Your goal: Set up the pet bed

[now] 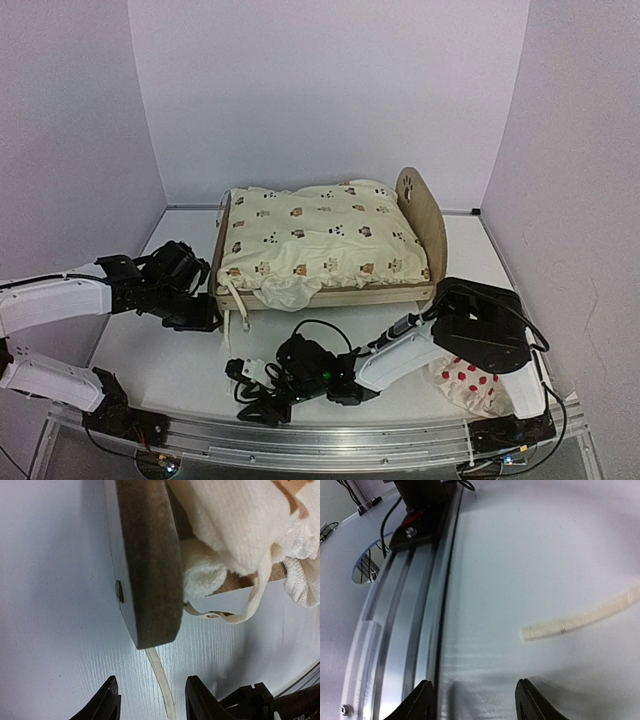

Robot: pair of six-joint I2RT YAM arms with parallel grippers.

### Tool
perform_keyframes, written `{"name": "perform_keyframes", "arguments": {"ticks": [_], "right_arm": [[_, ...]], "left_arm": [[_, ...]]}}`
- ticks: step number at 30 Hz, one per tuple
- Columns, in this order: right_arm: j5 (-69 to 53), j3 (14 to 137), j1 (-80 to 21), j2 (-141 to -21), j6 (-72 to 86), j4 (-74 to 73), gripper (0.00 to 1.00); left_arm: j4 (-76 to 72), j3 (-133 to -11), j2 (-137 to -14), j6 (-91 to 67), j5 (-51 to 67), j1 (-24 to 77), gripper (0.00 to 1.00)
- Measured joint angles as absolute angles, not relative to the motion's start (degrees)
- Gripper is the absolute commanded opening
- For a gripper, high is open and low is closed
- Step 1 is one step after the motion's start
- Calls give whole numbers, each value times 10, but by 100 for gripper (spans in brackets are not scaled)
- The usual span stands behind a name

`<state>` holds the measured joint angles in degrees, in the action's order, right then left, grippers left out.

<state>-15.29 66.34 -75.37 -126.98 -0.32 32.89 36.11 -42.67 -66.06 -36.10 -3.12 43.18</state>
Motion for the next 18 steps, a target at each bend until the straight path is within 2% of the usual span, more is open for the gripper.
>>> {"name": "perform_keyframes", "arguments": {"ticks": [9,18], "right_arm": [[33,639,-751,-1233,-30,328,68],[168,751,-723,-1286,-43,338,64]], "left_arm": [[355,-423,-656,-361,-38,434,42],[353,-422,-629,-364,-60,435,42]]}}
